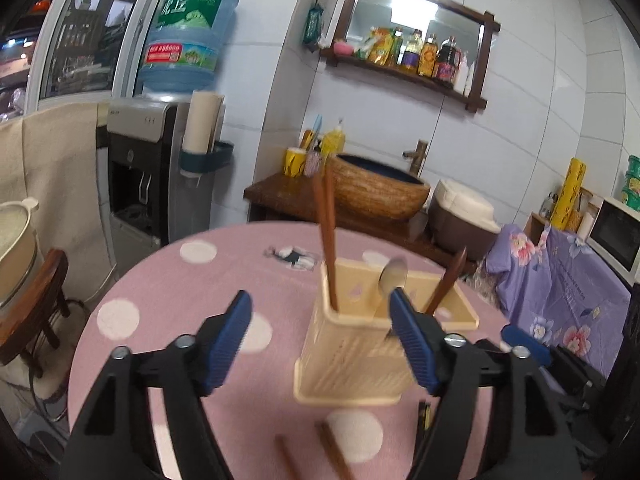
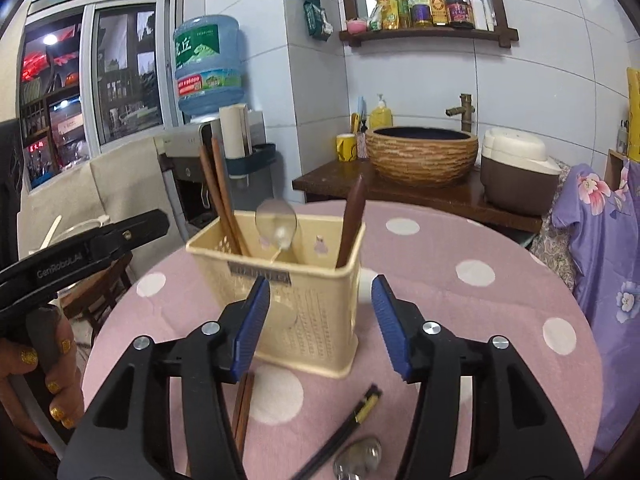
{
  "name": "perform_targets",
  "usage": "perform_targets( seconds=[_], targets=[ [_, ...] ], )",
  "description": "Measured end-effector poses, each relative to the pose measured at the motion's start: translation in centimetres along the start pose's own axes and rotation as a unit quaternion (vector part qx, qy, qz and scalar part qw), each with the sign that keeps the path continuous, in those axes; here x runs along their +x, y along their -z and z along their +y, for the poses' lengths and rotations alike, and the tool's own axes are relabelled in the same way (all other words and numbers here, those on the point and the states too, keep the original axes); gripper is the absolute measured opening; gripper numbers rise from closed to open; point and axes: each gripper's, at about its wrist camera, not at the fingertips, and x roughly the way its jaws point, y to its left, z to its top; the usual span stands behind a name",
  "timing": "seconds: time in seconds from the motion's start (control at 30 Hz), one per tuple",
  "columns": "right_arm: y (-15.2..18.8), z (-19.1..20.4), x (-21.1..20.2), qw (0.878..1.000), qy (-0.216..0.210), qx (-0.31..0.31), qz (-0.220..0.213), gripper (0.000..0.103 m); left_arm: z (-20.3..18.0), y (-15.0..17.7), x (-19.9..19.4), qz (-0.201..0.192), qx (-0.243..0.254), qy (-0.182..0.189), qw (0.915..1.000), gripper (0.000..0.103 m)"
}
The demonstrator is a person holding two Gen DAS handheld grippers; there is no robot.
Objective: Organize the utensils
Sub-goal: 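Lower both items into the basket and open both tools, then withdraw both tools back toward the remaining utensils on the table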
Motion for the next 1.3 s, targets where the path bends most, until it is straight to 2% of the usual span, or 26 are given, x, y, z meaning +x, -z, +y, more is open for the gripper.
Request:
perform_targets(
  seconds=[0.17, 0.3, 0.63, 0.9, 1.17, 1.3],
  targets=[
    [2.8, -0.8, -2.1, 0.999, 0.012, 0.006, 0.034, 0.056, 3.2, 3.3, -0.7, 0.060, -0.027, -0.024, 0.9975, 0.079],
    [5.6, -1.6, -2.7, 0.997, 0.030, 0.015, 0.066, 0.057, 5.2, 6.3, -0.8, 0.107, -0.039, -0.042, 0.9926, 0.077],
    [11.4, -3.4, -2.0, 0.987, 0.054, 0.059, 0.137, 0.057, 3.6, 12.0, 0.6, 0.192, -0.018, -0.022, 0.9810, 0.059],
    [13.1, -1.9, -1.3, 0.984, 0.051, 0.040, 0.168, 0.057, 2.8, 13.0, 1.4, 0.208, -0.003, -0.023, 0.9779, 0.058],
    [13.5, -1.5, -1.2, 0.983, 0.049, 0.039, 0.175, 0.057, 2.5, 12.9, 2.7, 0.217, -0.002, -0.028, 0.9757, 0.051],
    [13.6, -1.7, -1.3, 0.982, 0.052, 0.041, 0.177, 0.057, 1.8, 12.7, 3.5, 0.220, 0.010, -0.034, 0.9750, 0.043]
  ],
)
